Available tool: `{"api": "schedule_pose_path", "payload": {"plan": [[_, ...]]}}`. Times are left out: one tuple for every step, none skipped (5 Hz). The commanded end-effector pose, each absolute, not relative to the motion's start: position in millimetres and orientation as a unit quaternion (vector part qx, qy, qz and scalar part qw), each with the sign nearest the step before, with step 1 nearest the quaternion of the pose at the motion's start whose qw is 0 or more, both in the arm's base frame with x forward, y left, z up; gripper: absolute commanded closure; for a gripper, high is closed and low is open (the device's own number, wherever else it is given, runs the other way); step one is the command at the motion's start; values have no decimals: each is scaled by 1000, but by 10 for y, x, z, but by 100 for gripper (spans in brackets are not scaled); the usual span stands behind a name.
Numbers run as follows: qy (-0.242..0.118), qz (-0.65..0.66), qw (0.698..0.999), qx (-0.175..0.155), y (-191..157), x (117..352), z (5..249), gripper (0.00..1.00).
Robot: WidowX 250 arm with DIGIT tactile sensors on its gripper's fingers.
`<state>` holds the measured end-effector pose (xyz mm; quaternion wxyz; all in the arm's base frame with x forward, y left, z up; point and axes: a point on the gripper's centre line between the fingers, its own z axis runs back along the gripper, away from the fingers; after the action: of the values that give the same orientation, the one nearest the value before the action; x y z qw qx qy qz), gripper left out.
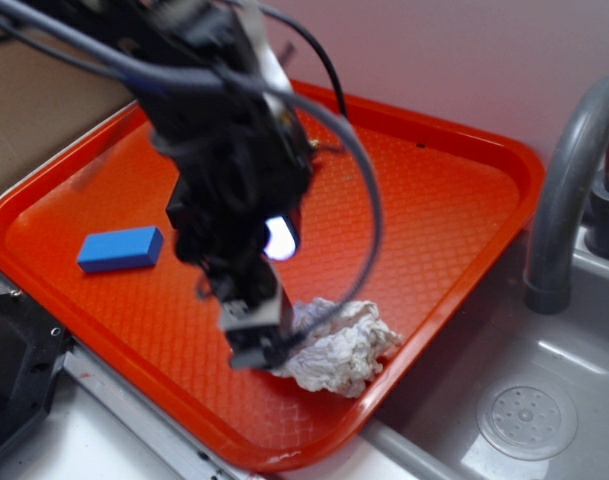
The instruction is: Grab the white paper.
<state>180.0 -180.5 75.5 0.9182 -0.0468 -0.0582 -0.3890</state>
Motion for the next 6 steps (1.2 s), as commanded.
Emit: {"api": "schedule_pose_path", "payload": {"plan": [[-26,-424,904,-41,-1929,1771,327,0],[0,-440,897,-41,-2029,1694,119,0],[1,-444,895,-41,-2044,1659,99,100],[-14,-432,901,-36,-2027,1645,177,100],[-30,-404,914,-14,-1966,1662,360,100],[-36,-303,952,31,-1685,1727,839,100]]}}
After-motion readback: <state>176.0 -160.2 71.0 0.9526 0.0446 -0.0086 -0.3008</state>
